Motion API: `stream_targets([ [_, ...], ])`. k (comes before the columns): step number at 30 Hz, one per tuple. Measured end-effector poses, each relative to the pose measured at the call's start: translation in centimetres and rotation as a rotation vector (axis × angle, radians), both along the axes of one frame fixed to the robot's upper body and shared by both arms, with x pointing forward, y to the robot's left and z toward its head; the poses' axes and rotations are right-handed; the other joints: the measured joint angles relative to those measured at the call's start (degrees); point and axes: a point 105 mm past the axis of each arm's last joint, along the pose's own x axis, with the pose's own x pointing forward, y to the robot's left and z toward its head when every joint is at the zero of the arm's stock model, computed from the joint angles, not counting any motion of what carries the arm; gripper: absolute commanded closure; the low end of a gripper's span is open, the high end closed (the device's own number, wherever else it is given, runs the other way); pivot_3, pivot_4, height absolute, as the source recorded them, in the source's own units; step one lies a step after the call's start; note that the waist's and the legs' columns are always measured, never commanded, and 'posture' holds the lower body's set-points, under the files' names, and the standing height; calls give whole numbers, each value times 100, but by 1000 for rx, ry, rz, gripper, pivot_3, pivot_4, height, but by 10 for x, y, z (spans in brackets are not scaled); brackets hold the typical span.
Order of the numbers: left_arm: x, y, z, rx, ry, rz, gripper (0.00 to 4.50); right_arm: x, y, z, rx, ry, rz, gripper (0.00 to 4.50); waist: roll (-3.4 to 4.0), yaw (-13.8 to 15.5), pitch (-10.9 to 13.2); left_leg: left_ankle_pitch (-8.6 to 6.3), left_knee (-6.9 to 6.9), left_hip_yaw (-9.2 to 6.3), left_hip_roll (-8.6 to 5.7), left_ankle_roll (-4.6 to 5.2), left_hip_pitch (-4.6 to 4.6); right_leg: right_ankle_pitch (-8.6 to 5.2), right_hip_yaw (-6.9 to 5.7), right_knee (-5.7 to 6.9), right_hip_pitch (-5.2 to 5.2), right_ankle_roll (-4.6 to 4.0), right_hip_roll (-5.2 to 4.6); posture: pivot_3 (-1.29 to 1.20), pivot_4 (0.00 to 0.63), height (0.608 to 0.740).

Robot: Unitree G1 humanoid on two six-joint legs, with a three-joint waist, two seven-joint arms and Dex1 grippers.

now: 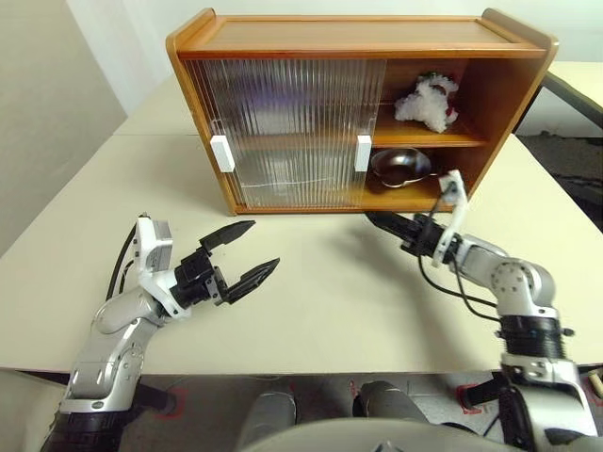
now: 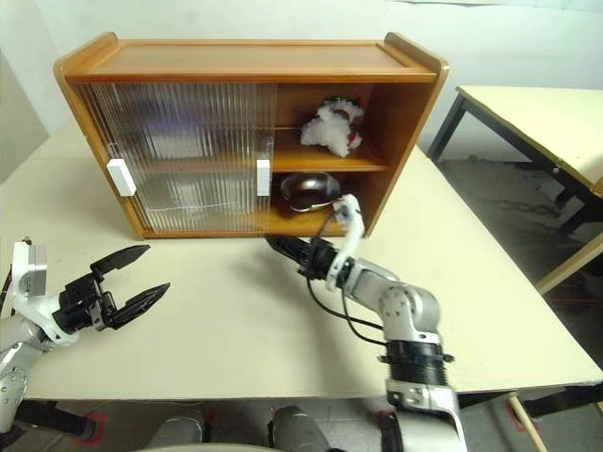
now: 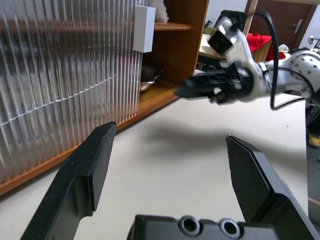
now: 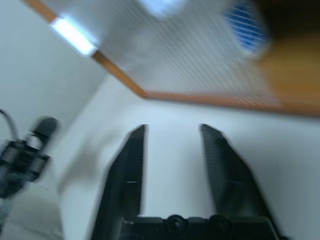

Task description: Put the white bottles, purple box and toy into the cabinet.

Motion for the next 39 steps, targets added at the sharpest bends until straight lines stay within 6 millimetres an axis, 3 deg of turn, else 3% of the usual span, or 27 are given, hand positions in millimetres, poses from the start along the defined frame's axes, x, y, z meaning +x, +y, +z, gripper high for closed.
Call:
stream_targets([
  [3, 0, 0, 0, 0, 0, 1, 0, 4, 18, 11, 38, -30, 22, 4464, -4, 33, -2, -9, -10, -18, -1, -12, 0, -12, -11, -1, -4, -15, -1, 20, 19, 740],
  [7, 0, 0, 0, 0, -1, 4, 0, 19, 35, 29, 83, -82, -11, 4464, -4, 44, -6, -12, -34, -23, 2, -23, -21, -15, -18, 1, -9, -23, 0, 23, 15, 740],
  [11, 1, 0, 1, -1, -6, 4, 0, 36, 28, 31, 70, -112, -91, 4464, -5, 85, -7, -5, -46, -27, 5, -36, -23, -25, -25, -1, -11, -29, 1, 22, 14, 740],
  [18, 4, -2, 5, -1, -24, -3, 0, 47, 24, 32, 71, -131, -180, 4464, -5, 99, -7, 1, -61, -29, 8, -43, -19, -5, -26, -1, -8, 20, 5, 23, 13, 740],
  [28, 4, -3, 4, -7, -21, -5, 0, 54, -20, 33, 42, -158, -343, 4464, -5, 187, -6, 41, -59, -43, 1, -53, -18, 12, -18, 1, 1, -22, 0, 6, 9, 740],
  [32, 4, -4, 4, -9, -23, -14, 0, 54, -33, 45, 45, -209, -403, 4464, -6, 160, -7, 51, -60, -45, 3, -56, -13, 29, -23, 2, 0, -32, 1, 3, 5, 740],
  [39, 7, -4, 4, -7, -26, -18, 0, 54, -46, 46, 17, -242, -475, 4464, -7, 119, -8, 51, -60, -46, 3, -56, -18, 30, -30, 0, -4, -28, 1, -3, 0, 740],
])
